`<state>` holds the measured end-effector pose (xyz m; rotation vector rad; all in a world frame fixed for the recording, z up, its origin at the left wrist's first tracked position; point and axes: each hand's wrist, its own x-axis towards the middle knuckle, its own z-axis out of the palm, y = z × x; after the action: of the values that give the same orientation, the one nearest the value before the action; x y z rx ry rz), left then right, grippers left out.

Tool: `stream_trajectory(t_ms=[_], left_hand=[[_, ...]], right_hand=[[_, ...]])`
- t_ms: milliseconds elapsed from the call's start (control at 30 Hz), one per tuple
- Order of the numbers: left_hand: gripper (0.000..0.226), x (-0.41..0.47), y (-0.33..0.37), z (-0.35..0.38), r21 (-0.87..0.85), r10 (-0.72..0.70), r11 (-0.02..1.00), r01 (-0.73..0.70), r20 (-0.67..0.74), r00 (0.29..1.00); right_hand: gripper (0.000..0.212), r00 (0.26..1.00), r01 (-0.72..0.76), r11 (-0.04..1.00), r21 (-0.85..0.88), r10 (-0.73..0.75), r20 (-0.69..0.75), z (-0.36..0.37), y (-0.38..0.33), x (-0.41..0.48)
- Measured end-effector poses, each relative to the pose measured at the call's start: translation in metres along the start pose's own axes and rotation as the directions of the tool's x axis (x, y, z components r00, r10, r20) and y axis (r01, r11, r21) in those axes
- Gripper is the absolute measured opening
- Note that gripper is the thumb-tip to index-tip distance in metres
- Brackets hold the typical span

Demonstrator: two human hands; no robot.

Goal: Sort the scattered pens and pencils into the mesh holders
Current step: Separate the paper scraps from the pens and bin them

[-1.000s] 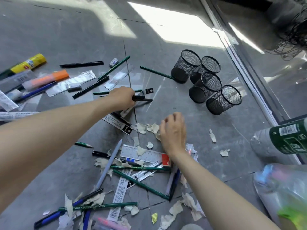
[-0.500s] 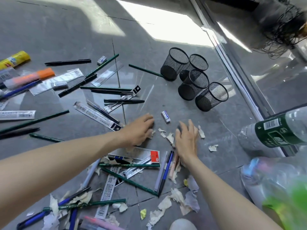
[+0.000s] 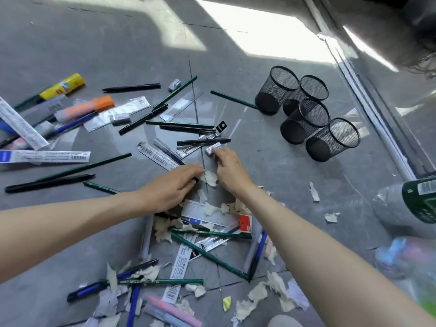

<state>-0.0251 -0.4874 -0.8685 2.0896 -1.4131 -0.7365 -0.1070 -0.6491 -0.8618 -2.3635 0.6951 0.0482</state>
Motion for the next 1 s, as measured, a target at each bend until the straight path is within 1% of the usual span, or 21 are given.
stream_trajectory(t_ms=[33,100,167,233,300,367,433,467,500,533,567,600,633,667,700,767,800,900,933,1000], left_hand=[[0.043,-0.004,-0.004,-0.001,0.028,-0.01,1.0,0.01,-0.02,1.0],[0.055,-0.006,-0.01,-0.002,0.078,-0.067,0.994,0.075,-0.101,0.993],[0.061,-0.006,-0.011,-0.007,0.142,-0.101,0.982,0.126,-0.171,0.98],[0.063,-0.007,-0.011,-0.013,0.276,-0.055,0.956,0.102,-0.172,0.983],[0.064,-0.008,-0.017,-0.02,0.39,-0.022,0.918,0.075,-0.137,0.99],[0.067,-0.01,-0.024,-0.025,0.433,-0.065,0.894,0.119,-0.137,0.988],[0.062,-0.01,-0.028,-0.03,0.451,-0.135,0.867,0.209,-0.192,0.972],[0.058,-0.011,-0.026,-0.032,0.439,-0.165,0.862,0.254,-0.232,0.959],[0.054,-0.013,-0.023,-0.031,0.418,-0.168,0.868,0.269,-0.262,0.95],[0.051,-0.015,-0.019,-0.029,0.402,-0.118,0.888,0.223,-0.271,0.955],[0.047,-0.019,-0.015,-0.023,0.417,-0.018,0.901,0.12,-0.239,0.971],[0.04,-0.023,-0.011,-0.017,0.453,0.11,0.891,-0.017,-0.18,0.977],[0.033,-0.027,-0.007,-0.011,0.48,0.213,0.867,-0.133,-0.117,0.97],[0.025,-0.032,-0.005,-0.005,0.485,0.263,0.852,-0.197,-0.07,0.962],[0.018,-0.036,-0.004,-0.001,0.476,0.252,0.856,-0.202,-0.044,0.967],[0.009,-0.04,-0.007,0.005,0.453,0.208,0.877,-0.16,-0.058,0.976],[0.009,-0.043,-0.01,0.007,0.451,0.201,0.879,-0.153,-0.061,0.978],[0.026,-0.046,-0.016,0.006,0.477,0.211,0.864,-0.16,-0.056,0.976],[0.025,-0.045,-0.018,0.005,0.482,0.201,0.866,-0.136,-0.086,0.976],[0.022,-0.039,-0.022,-0.001,0.472,0.111,0.882,-0.002,-0.203,0.973]], right_hand=[[0.045,1.0,-0.002,1.0,0.021,0.002,-0.008,0.002,-0.003,-0.001],[0.036,1.0,0.01,0.999,0.033,-0.01,-0.016,0.005,-0.007,-0.008],[0.028,0.999,0.042,0.999,-0.013,-0.042,0.035,0.011,-0.007,-0.016],[0.017,0.997,0.05,0.996,-0.075,-0.045,0.061,0.016,-0.005,-0.021],[0.005,0.999,-0.015,0.994,-0.106,0.019,0.035,0.013,-0.003,-0.026],[0.004,0.998,-0.058,0.989,-0.136,0.061,0.018,0.008,0.003,-0.031],[0.004,0.998,-0.059,0.984,-0.166,0.065,0.027,0.004,0.009,-0.036],[0.008,0.998,-0.052,0.982,-0.18,0.057,0.025,0.003,0.011,-0.04],[0.012,0.999,-0.028,0.98,-0.195,0.031,0.009,0.003,0.011,-0.044],[0.017,1.0,0.013,0.975,-0.22,-0.014,-0.004,0.004,0.011,-0.047],[0.022,0.997,0.075,0.966,-0.248,-0.077,0.003,0.007,0.009,-0.05],[0.029,0.99,0.144,0.949,-0.281,-0.138,0.042,0.009,0.005,-0.052],[0.036,0.976,0.216,0.924,-0.316,-0.193,0.102,0.011,0.0,-0.053],[0.039,0.96,0.273,0.896,-0.35,-0.23,0.159,0.014,-0.005,-0.054],[0.041,0.948,0.31,0.875,-0.372,-0.254,0.193,0.017,-0.009,-0.054],[0.042,0.945,0.316,0.868,-0.384,-0.252,0.208,0.021,-0.01,-0.052],[0.041,0.952,0.297,0.875,-0.382,-0.24,0.192,0.021,-0.007,-0.051],[0.031,0.982,0.188,0.92,-0.343,-0.17,0.08,0.014,0.009,-0.05],[0.026,0.988,0.152,0.926,-0.347,-0.148,0.039,0.01,0.012,-0.049],[0.026,0.987,0.153,0.893,-0.424,-0.161,0.019,0.004,0.01,-0.043]])
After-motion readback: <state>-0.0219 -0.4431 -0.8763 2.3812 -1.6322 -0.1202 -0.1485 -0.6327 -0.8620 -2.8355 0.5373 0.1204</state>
